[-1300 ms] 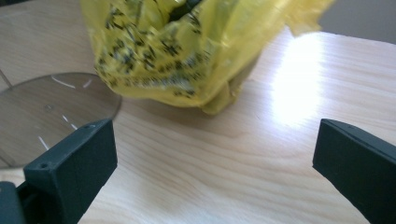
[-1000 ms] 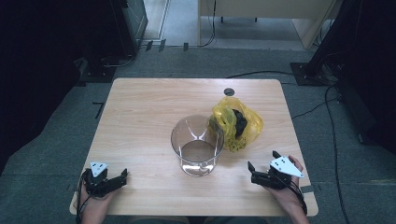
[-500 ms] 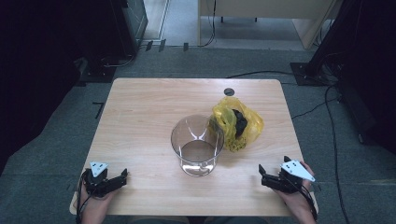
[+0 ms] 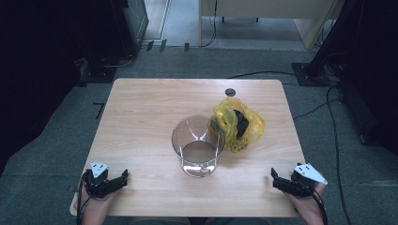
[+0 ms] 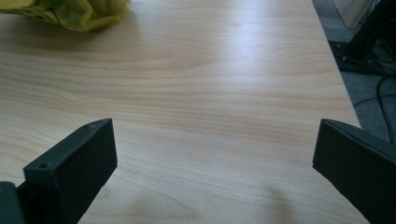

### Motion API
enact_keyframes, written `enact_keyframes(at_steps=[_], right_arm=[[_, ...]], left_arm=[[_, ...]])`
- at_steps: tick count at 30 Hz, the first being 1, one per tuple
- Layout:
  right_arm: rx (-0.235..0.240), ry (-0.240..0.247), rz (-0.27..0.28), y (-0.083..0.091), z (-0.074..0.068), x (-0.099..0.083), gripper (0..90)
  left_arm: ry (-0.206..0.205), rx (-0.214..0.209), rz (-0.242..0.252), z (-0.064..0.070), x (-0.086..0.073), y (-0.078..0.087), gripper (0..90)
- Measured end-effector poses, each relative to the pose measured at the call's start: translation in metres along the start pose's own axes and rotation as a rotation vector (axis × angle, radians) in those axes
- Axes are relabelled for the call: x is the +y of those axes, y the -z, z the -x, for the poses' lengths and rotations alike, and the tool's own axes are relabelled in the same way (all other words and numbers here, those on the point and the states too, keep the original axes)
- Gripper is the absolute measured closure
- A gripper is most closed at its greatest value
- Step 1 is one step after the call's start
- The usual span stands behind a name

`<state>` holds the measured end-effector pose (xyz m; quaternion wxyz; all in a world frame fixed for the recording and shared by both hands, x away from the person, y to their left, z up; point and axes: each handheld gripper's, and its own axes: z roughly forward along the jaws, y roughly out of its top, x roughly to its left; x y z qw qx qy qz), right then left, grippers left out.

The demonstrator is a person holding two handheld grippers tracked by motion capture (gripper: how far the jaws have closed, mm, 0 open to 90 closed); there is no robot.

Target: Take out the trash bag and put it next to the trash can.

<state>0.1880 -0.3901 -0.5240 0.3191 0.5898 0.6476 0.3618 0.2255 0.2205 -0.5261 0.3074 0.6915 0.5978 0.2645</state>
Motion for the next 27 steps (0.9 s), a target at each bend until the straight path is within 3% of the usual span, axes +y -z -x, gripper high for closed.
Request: enact_keyframes(at_steps=[12,18,27], right_arm=[[-0.035,-0.01,-0.056,0.006,0.01,-0.006,0.0],[-0.049,-0.039,-0.1,0.007,0.015,-0.008,0.0],[-0.073,-0.014,-0.187,0.002,0.01,-0.008,0.0]], left_arm=[[0.0,0.0,0.0,0.0,0.0,0.0,10.0],[0.0,0.0,0.0,0.0,0.0,0.0,10.0],[0.002,-0.002,0.001,0.0,0.0,0.0,10.0]])
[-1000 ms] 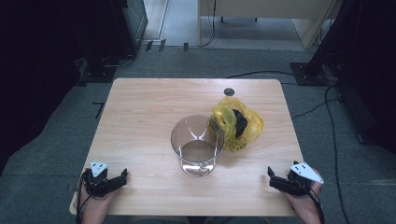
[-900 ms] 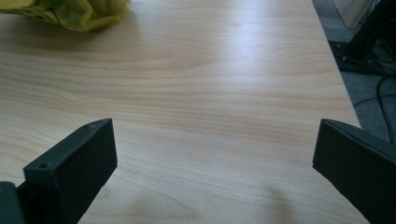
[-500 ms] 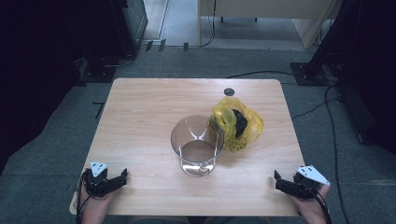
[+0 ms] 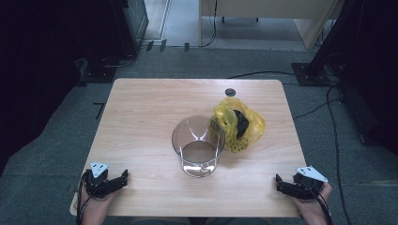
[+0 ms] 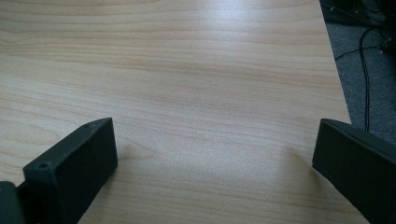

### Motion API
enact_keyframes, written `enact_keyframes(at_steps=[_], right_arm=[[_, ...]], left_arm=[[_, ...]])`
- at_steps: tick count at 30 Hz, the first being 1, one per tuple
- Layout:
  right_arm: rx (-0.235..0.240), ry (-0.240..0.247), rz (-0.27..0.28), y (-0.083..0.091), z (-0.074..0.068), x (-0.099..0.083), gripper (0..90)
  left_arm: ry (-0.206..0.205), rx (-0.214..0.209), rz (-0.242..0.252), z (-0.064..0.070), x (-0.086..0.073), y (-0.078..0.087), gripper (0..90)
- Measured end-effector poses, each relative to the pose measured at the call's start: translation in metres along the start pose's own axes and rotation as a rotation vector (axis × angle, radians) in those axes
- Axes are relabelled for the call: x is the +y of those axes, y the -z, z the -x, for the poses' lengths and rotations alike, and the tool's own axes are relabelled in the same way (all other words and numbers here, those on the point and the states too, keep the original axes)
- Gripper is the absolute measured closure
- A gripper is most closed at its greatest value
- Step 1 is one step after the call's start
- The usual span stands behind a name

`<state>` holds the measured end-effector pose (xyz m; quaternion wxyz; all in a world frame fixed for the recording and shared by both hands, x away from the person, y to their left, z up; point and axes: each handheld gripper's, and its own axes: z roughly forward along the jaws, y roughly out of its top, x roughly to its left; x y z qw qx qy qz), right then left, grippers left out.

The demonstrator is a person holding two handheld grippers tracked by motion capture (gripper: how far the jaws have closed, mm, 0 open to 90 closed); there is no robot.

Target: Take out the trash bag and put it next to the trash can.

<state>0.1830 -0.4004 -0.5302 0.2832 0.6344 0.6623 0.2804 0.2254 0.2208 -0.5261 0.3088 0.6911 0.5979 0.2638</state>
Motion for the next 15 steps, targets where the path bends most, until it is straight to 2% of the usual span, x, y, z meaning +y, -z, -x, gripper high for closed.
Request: enact_keyframes(at_steps=[3,15], right_arm=[[0.028,-0.027,-0.014,-0.0006,0.0028,-0.0002,0.0],[0.03,-0.021,-0.014,-0.0004,0.0028,-0.0004,0.0]], left_arm=[[-0.003,-0.001,-0.001,-0.0002,-0.0001,0.0001,10.0],[-0.013,-0.008,-0.001,-0.001,0.0001,-0.0001,10.0]])
